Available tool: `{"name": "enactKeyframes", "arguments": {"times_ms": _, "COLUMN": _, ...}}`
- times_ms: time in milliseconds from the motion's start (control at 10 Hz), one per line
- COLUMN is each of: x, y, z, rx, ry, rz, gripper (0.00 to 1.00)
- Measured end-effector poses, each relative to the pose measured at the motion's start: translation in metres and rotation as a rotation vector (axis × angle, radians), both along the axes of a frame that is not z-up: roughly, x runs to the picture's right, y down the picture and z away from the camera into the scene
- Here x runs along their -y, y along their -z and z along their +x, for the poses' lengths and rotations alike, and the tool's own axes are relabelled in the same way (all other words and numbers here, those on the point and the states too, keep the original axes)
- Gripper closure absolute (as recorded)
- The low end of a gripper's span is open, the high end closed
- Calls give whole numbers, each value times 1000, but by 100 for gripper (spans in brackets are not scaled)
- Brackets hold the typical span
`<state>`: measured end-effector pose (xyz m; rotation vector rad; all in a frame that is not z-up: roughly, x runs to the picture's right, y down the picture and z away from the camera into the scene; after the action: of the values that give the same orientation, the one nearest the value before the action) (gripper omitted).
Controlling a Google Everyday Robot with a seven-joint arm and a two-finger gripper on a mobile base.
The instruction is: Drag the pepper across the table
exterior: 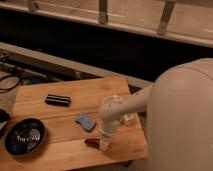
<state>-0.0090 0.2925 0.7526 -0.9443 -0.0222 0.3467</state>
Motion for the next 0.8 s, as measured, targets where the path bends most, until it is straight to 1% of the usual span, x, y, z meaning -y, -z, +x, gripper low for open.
{"name": "enactKeyframes", "arguments": {"times_ms": 200, "x": 2, "y": 0, "z": -2, "rx": 9, "ry": 6, "rz": 6, "gripper": 91}}
{"name": "enactKeyframes", "arguments": {"times_ms": 300, "x": 9, "y": -3, "z": -5, "rx": 24, "ry": 10, "rz": 15, "gripper": 91}}
{"name": "enactKeyframes", "arguments": {"times_ms": 600, "x": 31, "y": -17, "z": -38, "rx": 95, "ry": 33, "rz": 32, "gripper": 91}}
{"name": "enactKeyframes", "arguments": {"times_ms": 800, "x": 44, "y": -25, "z": -80, "rx": 179, "ry": 79, "rz": 37, "gripper": 91}}
